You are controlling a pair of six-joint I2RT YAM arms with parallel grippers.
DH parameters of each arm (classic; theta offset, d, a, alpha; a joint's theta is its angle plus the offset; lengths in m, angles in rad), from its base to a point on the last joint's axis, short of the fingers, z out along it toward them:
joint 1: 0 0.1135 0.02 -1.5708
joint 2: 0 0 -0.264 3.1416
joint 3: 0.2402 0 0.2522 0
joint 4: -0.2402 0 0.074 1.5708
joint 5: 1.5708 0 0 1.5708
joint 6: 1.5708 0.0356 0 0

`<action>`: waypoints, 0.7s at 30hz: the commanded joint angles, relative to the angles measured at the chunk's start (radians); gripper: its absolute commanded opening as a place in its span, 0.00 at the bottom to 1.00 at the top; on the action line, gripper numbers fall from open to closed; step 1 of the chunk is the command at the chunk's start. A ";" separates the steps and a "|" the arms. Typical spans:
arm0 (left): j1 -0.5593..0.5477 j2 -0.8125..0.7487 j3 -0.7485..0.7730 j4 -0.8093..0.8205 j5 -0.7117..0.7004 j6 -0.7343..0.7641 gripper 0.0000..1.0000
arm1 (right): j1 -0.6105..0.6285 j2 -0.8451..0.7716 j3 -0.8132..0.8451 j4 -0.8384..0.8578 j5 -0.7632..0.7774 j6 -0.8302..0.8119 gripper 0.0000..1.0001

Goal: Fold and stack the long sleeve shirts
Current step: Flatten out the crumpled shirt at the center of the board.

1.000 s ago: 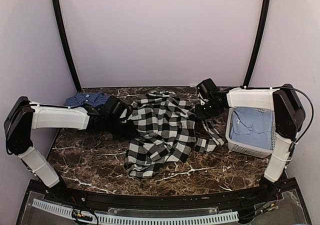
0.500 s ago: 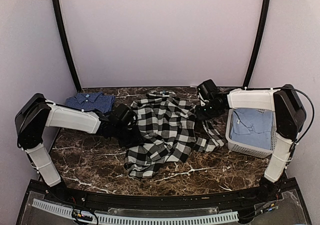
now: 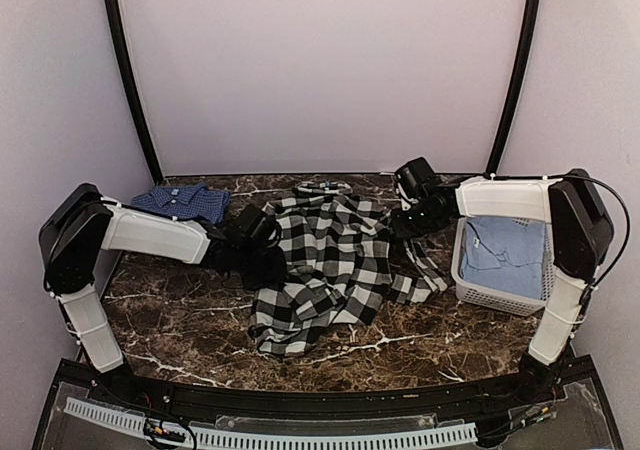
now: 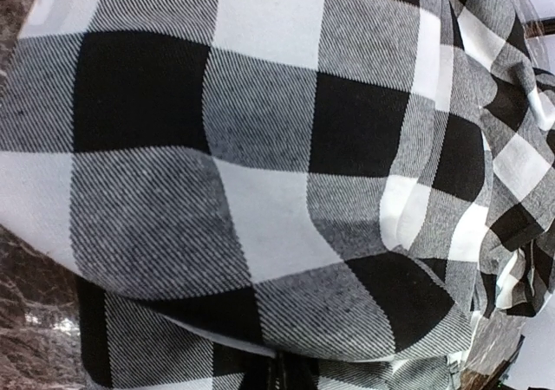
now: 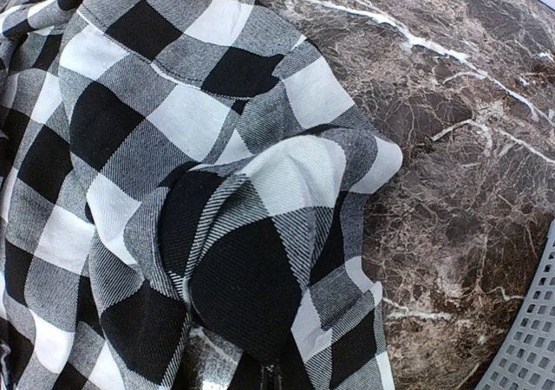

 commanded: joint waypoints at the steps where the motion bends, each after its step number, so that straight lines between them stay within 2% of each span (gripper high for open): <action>1: 0.017 -0.107 0.038 -0.094 -0.149 0.052 0.00 | -0.021 -0.019 0.010 0.032 0.008 0.002 0.00; 4: 0.074 -0.178 0.035 -0.143 -0.192 0.107 0.00 | -0.049 -0.015 0.020 0.037 0.013 0.009 0.00; 10: 0.284 -0.307 0.061 -0.208 -0.202 0.241 0.00 | -0.106 -0.005 0.040 0.063 0.043 0.023 0.00; 15: 0.422 -0.289 0.149 -0.233 -0.196 0.370 0.00 | -0.153 0.046 0.112 0.063 0.063 0.031 0.00; 21: 0.555 -0.174 0.345 -0.264 -0.146 0.446 0.00 | -0.195 0.136 0.237 0.016 0.071 0.029 0.00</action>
